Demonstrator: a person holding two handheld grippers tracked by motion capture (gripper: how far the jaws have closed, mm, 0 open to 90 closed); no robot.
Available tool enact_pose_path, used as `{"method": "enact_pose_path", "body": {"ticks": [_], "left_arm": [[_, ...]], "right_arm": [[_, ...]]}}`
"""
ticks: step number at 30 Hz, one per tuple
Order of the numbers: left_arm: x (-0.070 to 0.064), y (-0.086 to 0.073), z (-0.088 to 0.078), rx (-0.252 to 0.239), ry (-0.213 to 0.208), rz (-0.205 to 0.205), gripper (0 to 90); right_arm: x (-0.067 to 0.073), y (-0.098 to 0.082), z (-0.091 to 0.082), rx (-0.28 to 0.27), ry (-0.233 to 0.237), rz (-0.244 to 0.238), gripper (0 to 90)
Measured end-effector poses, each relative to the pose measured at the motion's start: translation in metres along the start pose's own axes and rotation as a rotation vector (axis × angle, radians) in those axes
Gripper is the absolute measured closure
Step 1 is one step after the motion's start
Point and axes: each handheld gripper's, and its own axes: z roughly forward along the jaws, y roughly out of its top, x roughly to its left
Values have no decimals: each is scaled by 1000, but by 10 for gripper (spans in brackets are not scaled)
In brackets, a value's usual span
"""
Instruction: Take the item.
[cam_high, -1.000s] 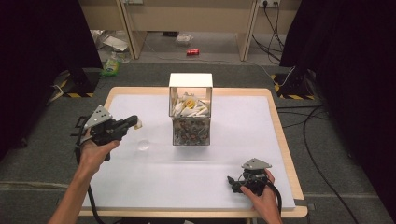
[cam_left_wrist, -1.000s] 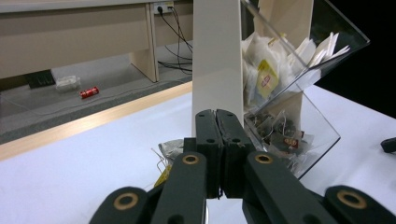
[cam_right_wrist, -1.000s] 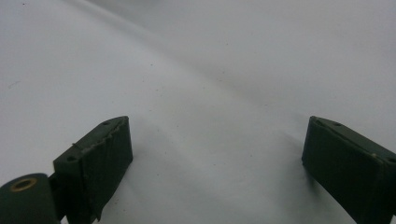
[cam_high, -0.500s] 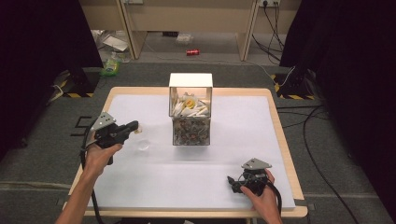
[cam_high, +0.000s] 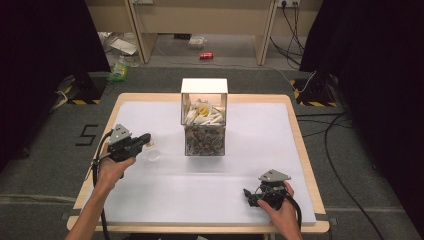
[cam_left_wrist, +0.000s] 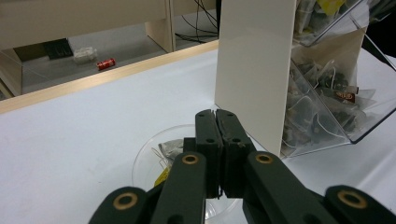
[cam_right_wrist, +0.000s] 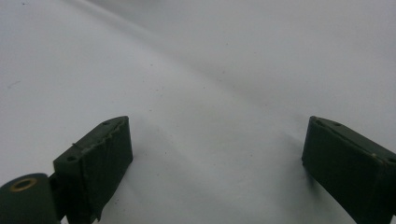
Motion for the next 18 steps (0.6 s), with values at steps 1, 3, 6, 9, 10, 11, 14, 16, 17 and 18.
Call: {"method": "enact_pose_path", "body": {"ticks": [1,3,6,9,10,11,14,16,17,18], "left_arm": [[0,-1,1,1,0,-1,873],[0,-3,2,8,6,2,872],[0,-5,5,18,10,2,870],[1,-7,8,29,11,-1,857],[1,-7,8,32,9,-2,851],[1,-7,9,36,7,0,845],[0,-8,10,42,8,-8,818],[2,-8,10,34,1,-31,794],[2,-8,10,29,2,-36,783],[3,-8,8,23,3,-43,775]], "right_arm": [[0,0,0,0,0,0,91],[0,0,0,0,0,0,91],[0,0,0,0,0,0,91],[0,0,0,-1,0,2,91],[0,0,0,-1,0,2,91],[0,0,0,-1,0,2,91],[0,0,0,-1,0,2,91],[0,0,0,0,0,1,91],[0,0,0,0,0,0,91],[0,0,0,0,0,0,91]]}}
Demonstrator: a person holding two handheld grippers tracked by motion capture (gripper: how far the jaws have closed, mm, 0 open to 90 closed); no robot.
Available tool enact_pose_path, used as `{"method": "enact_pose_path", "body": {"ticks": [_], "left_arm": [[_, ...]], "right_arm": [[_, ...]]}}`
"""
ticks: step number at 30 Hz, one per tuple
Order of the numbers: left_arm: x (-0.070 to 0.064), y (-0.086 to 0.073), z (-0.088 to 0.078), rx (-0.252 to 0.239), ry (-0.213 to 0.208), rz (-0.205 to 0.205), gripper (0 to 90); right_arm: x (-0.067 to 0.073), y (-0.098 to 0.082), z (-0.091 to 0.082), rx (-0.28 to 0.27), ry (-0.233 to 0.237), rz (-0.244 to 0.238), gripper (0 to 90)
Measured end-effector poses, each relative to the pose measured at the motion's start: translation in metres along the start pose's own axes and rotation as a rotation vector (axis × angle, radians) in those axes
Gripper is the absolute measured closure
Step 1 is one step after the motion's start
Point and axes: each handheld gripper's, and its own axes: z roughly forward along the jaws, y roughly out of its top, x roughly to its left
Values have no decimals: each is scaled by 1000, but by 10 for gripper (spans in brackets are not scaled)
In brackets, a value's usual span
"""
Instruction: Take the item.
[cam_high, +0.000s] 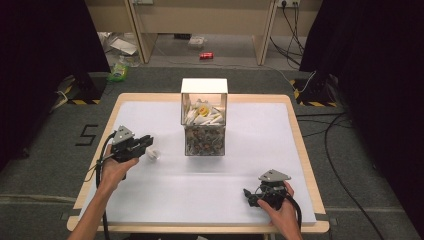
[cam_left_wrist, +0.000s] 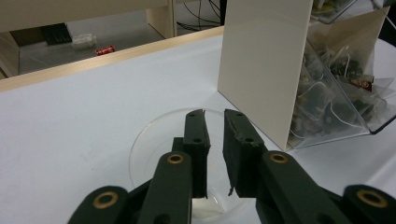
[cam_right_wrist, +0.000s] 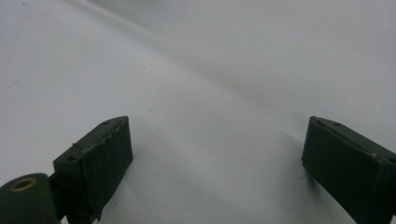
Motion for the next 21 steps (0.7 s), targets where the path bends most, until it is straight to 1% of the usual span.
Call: {"method": "enact_pose_path", "body": {"ticks": [6,9,13,18,21], "left_arm": [[3,2,-3,-16,-4,-26,725],[4,4,-8,-38,-24,-54,696],[2,7,-14,-45,-49,-79,606],[2,7,-16,-27,-69,-82,485],[1,7,-18,-30,-71,-80,419]], "right_arm": [[0,0,0,0,0,0,91],[0,0,0,0,0,0,91],[0,0,0,-1,0,2,91],[0,0,0,0,0,0,91],[0,0,0,0,0,0,91]]}}
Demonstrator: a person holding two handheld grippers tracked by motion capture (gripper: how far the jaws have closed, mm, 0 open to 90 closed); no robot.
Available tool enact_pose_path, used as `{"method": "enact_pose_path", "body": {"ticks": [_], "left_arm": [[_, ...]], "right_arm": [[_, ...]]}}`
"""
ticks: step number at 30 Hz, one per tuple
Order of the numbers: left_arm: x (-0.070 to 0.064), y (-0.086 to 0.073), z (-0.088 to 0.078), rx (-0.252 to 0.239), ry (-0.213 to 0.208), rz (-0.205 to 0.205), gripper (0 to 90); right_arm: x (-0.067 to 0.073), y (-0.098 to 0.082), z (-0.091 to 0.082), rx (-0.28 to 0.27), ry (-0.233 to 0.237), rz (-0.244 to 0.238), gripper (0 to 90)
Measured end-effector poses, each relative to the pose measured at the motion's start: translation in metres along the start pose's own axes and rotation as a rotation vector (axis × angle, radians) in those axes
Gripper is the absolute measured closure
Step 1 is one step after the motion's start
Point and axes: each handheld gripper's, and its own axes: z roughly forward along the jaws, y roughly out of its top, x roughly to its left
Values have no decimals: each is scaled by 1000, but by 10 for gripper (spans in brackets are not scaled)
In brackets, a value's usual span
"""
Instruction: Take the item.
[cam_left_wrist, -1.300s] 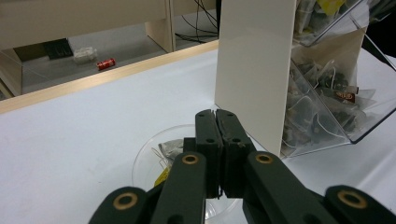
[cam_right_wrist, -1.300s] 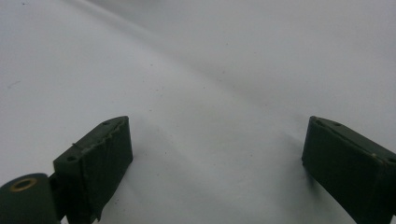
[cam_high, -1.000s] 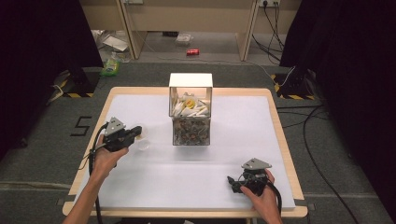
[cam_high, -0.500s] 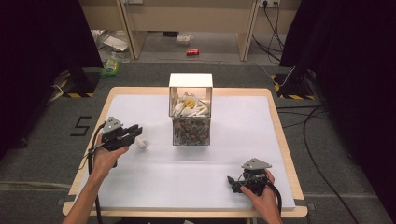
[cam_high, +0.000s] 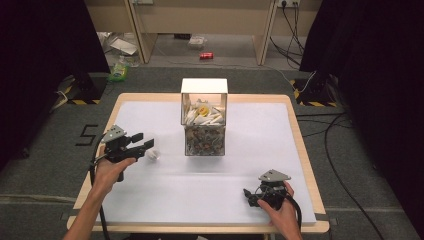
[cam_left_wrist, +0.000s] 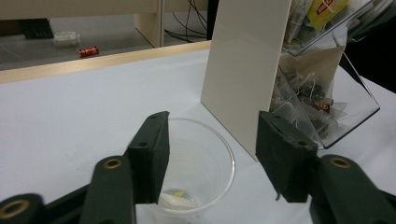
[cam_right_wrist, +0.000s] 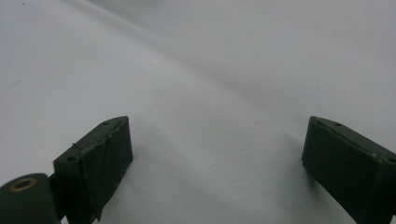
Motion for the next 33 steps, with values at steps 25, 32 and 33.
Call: {"method": "enact_pose_path", "body": {"ticks": [25,32,33], "left_arm": [[-2,-17,-30,-13,-17,-5,149],[-6,-25,-34,-13,-19,2,150],[-6,-26,-34,-14,-20,2,150]], "right_arm": [[0,0,0,0,0,0,91],[0,0,0,0,0,0,91],[0,0,0,0,0,-1,91]]}}
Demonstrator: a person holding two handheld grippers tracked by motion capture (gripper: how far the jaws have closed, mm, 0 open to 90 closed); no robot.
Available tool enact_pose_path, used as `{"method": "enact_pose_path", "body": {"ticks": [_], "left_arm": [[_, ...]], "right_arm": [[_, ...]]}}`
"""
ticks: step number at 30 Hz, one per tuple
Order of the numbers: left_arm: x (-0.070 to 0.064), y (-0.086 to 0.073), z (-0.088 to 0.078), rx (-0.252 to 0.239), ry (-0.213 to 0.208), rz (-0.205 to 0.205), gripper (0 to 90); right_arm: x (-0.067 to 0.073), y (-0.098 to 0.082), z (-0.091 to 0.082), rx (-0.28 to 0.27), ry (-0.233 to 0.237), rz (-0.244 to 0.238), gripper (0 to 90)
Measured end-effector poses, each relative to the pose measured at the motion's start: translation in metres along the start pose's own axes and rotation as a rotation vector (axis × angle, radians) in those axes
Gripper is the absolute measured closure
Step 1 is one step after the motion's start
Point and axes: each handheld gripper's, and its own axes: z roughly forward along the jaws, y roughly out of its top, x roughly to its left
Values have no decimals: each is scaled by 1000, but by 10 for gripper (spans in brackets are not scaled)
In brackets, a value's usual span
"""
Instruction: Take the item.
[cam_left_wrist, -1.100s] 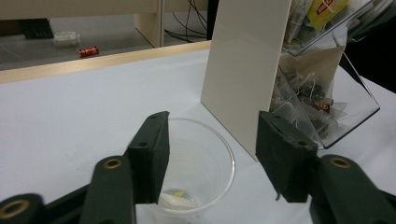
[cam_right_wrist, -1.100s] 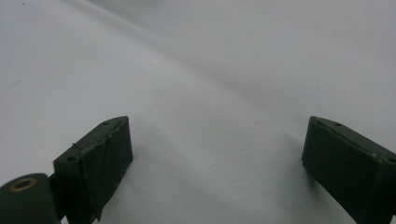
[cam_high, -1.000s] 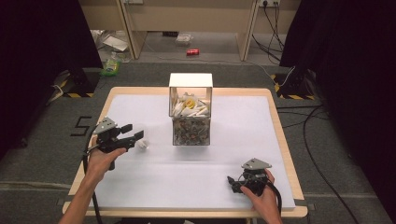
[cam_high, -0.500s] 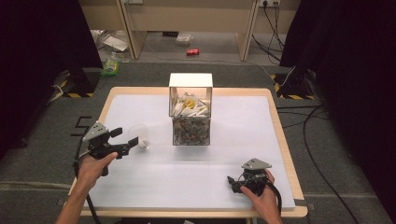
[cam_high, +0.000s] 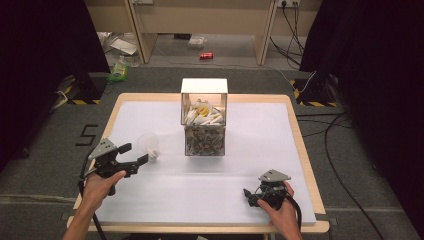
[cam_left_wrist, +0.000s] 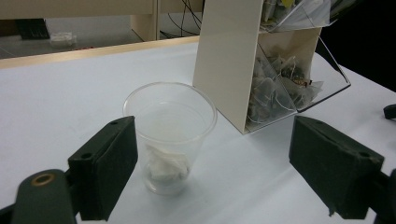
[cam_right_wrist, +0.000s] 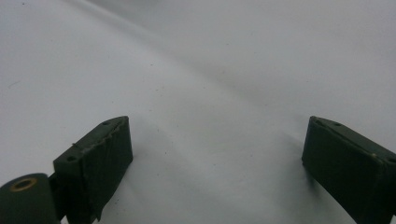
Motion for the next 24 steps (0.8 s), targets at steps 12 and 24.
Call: {"method": "enact_pose_path", "body": {"ticks": [12,24], "left_arm": [[-10,-14,-2,5,-7,20,150],[-12,-33,-1,36,-2,25,150]], "right_arm": [[0,0,0,0,0,0,91],[0,0,0,0,0,0,91]]}}
